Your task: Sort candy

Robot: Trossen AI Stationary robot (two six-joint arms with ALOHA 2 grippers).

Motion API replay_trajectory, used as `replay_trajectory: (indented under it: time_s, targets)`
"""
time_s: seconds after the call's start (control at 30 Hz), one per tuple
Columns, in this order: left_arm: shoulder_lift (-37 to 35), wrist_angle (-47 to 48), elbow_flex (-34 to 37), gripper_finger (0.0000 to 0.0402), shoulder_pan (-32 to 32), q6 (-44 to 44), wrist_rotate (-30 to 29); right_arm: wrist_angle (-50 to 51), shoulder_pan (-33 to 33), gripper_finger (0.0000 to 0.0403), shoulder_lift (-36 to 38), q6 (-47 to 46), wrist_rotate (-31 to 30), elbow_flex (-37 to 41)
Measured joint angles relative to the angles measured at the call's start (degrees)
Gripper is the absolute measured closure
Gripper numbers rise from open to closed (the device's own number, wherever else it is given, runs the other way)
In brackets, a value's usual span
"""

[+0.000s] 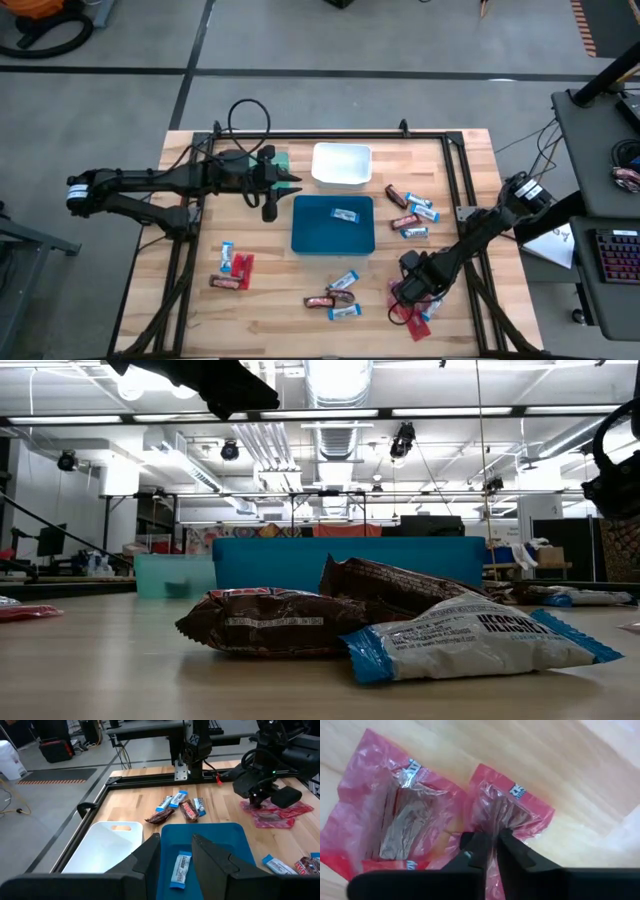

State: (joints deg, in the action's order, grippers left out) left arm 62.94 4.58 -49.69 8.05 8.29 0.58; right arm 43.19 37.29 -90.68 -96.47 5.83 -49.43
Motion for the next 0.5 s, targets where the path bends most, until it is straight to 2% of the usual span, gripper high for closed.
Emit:
replay_trajectory:
  time_s: [0.23,0.5]
  targets:
    - [0.0,0.02,0.0,0.0309,0.0,-0.02,0.0,4.06,-0.06,0.0394,2.64,0.62,-4.34,0.27]
    - [0.0,0.06,0.61,0.0309,0.02,-1.01,-0.01,6.18,-0.06,0.0395,10.19,3.52,-11.45,0.22]
